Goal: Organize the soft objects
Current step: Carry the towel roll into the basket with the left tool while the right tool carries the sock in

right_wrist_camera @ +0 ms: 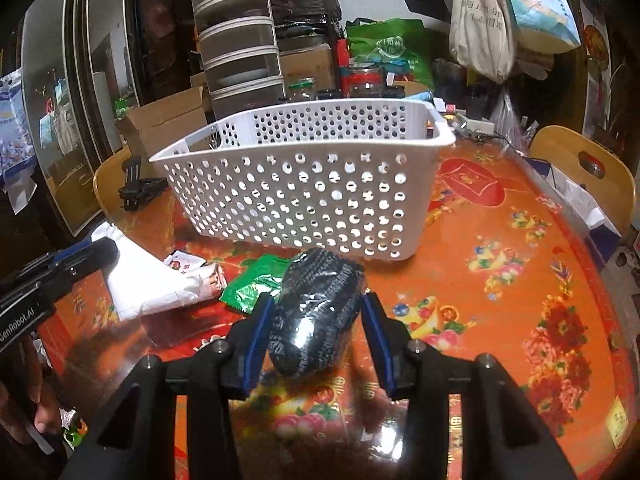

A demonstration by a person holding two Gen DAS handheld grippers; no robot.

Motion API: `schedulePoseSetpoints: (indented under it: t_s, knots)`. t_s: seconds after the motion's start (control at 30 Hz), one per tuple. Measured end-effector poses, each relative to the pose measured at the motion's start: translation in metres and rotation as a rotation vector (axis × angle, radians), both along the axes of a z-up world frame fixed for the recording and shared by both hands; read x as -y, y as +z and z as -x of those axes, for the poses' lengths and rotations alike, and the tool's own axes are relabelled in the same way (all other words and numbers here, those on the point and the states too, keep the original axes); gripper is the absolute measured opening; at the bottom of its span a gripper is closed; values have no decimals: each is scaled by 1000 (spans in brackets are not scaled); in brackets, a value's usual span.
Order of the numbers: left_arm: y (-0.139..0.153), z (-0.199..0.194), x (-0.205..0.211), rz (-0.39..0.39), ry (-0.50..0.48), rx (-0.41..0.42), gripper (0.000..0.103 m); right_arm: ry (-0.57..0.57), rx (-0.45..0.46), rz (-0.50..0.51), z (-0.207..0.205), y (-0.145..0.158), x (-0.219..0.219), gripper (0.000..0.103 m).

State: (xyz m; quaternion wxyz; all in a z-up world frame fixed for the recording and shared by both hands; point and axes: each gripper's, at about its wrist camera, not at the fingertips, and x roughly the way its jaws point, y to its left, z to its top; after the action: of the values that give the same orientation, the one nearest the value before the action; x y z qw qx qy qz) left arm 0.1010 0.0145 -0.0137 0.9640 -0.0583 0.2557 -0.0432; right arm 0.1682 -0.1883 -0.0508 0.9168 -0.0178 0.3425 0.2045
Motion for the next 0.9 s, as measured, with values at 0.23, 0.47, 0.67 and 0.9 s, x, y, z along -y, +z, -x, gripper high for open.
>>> schedulePoseSetpoints:
  t_s: [0.23,0.47,0.67,0.9]
  knots:
    - [22,6,3,-11,7,21,15,-9,45,-2,5,20,6,44]
    - [52,1,1,-25,11,56,15,-6,93,0,7,43,9,44]
    - [86,-3,-1,-39,19,108,15,0,147,-7,1,77,12,44]
    - [125,-23,1,-65,17,134,15,2,168,22,-22,106,9,44]
